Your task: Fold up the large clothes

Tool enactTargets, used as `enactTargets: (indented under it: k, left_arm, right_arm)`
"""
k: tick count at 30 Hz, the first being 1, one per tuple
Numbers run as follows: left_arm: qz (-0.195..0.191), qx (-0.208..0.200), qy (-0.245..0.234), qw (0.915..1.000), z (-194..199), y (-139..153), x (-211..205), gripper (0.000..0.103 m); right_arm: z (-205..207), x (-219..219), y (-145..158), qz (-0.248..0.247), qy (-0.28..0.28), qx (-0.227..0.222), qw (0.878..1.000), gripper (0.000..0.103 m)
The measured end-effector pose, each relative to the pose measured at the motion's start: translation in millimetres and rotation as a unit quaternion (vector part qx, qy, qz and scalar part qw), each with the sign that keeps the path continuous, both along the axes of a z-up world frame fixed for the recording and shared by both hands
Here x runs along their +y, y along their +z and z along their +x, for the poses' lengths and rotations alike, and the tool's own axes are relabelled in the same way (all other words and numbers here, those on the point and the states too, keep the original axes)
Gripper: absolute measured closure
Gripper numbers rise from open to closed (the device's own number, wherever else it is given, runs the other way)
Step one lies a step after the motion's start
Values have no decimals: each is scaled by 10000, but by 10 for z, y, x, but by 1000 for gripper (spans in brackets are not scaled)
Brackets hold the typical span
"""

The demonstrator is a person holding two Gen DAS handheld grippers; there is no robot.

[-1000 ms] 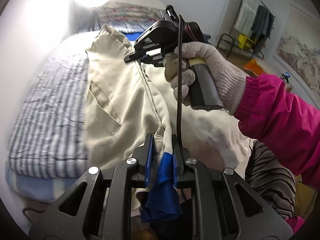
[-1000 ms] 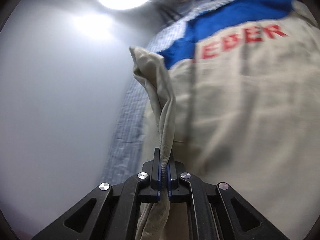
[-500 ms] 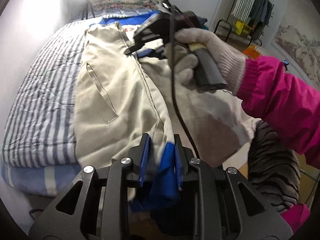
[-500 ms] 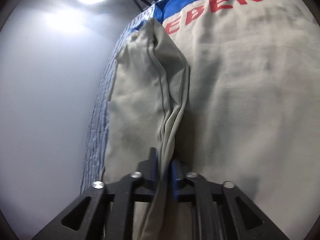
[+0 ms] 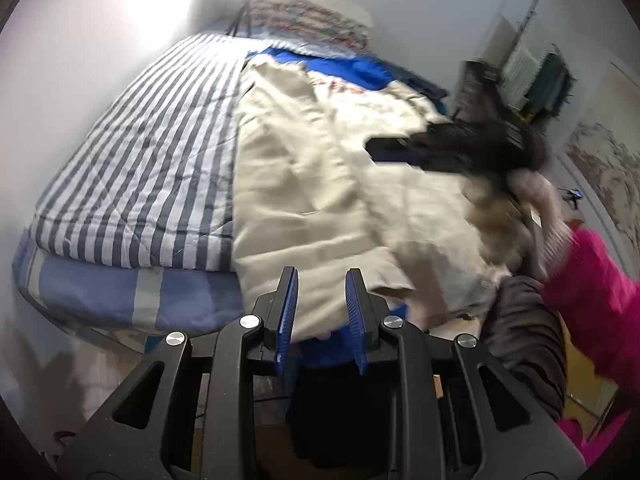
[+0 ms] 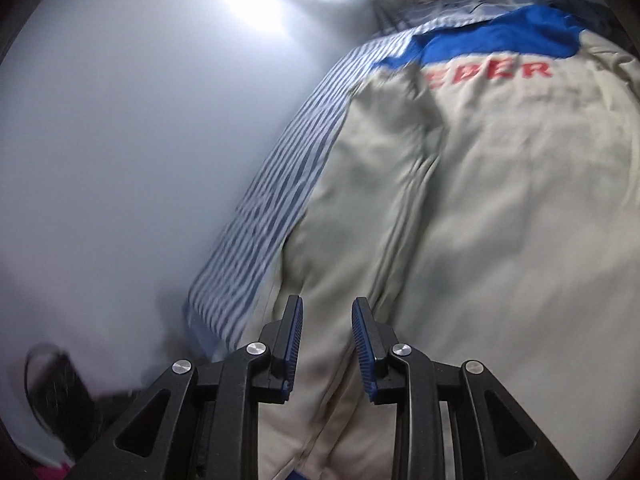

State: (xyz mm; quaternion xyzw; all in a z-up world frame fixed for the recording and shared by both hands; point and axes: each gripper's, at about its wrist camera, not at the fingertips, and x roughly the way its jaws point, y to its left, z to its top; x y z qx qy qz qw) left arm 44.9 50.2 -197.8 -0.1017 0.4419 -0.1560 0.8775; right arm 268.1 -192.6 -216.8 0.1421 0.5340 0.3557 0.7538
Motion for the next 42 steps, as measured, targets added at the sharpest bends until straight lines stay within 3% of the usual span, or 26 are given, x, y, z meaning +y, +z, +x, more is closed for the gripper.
enactTargets:
  k: [5,7,13,15,18,20,23,27,31,37,42]
  left_arm:
    - [332,487,-120,9982,185,-409,-96,80]
    - [642,600,-201,9959,168,-581,-127,80]
    - [799,527,-144,9953,103,-611,-134,77]
    - [741,450,-44,9962,66,-563,-136,77]
    - [627,74,102,9980,-44,-351,-168,77]
    - [565,-153,136,9982,-93,-200,-218,77]
    - [448,-439,67,9980,-127,22,-328,77]
    - [139,-646,-104,9978,-112,251,-509,59]
    - [29,-781,-351,9963,-68,406,-747,59]
    - [-70,-741,-733,9945,11,548,-1144,59]
    - [-160,-640,-943,9934,82,557,-1381,55]
  right_arm:
    - [-378,148,-272,-64,187,292,9994,76]
    - [-520,178,-408,-60,211,412,9989,76]
    - [-737,334,-401,-456,502,-51,9977,79]
    - [-744,277,-291,-372,441,-138,9982,75]
    - [-789,58,-49,-386,103,-636,9972,58]
    - [-835,-175,110,-464,-239,-951,9941,44]
    - [-851,-508,270,-546,-606,-1102,9906,44]
    - [-927,-1049,525,-669,-1189,-1251,9827,43]
    - [-1046,-1571,762,-754,-1725,-1398,9721,42]
    - [-1170,-2364,950,-972,-2550,-1309,9531,42]
    - [-1260,-3202,948,-913,-3532,-886,9269,42]
